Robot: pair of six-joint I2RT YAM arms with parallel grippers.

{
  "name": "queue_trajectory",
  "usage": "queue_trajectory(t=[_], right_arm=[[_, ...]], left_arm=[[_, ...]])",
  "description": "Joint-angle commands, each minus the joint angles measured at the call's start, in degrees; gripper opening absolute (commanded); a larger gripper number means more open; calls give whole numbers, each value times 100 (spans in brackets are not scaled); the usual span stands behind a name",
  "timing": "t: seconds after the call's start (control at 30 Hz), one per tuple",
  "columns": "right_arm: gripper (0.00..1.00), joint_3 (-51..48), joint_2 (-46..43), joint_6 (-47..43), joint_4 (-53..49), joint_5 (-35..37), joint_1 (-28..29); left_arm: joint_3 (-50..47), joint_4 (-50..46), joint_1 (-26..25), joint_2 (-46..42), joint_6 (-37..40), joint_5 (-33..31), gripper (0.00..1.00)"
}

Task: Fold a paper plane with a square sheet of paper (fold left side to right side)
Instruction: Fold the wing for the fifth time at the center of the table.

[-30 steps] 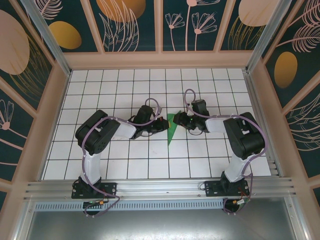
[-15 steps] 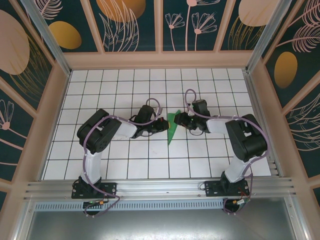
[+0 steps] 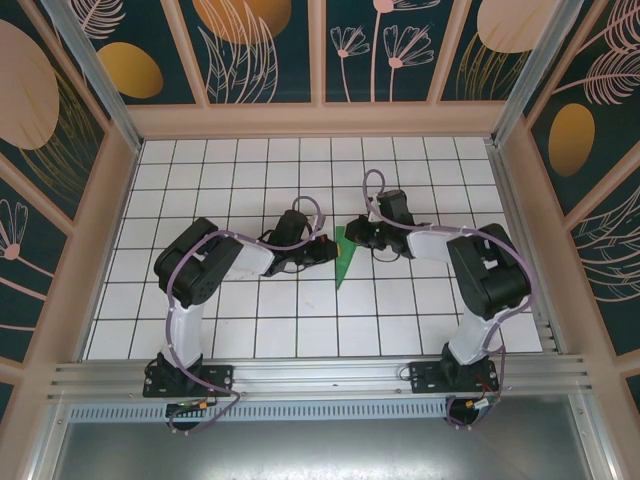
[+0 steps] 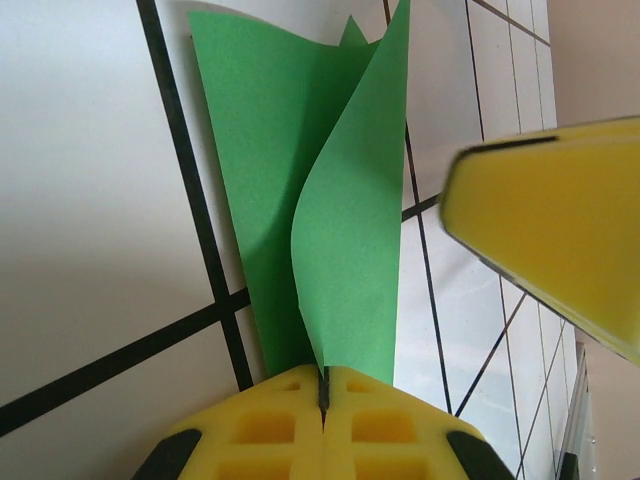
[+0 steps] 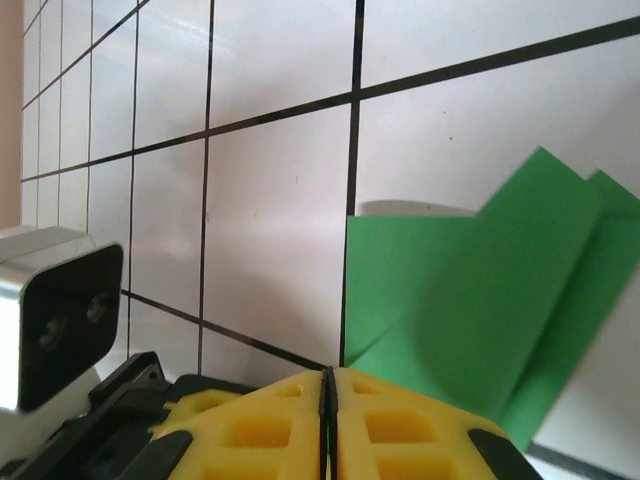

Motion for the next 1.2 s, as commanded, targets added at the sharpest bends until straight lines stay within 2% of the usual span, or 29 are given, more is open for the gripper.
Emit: queue_trajectory(t=[0.0, 0.3, 0.73, 0.87, 1.07, 1.17], right_arm=[[13, 205, 274, -85, -101, -6, 32], [13, 311, 423, -310, -746, 443, 76], [12, 103, 548, -311, -1016, 756, 74], [9, -11, 586, -280, -1236, 886, 58], [8, -180, 622, -258, -1263, 973, 14], [8, -189, 624, -249, -1189, 923, 19]], left_arm=[[92, -360, 39, 255, 230, -337, 3], [189, -432, 34, 403, 303, -293, 3], [110, -353, 37, 344, 259, -245, 4], [73, -435, 39, -6, 291, -306, 12], [-35, -1118, 31, -898, 610, -728, 26], [-171, -1286, 34, -1336, 688, -694, 28]])
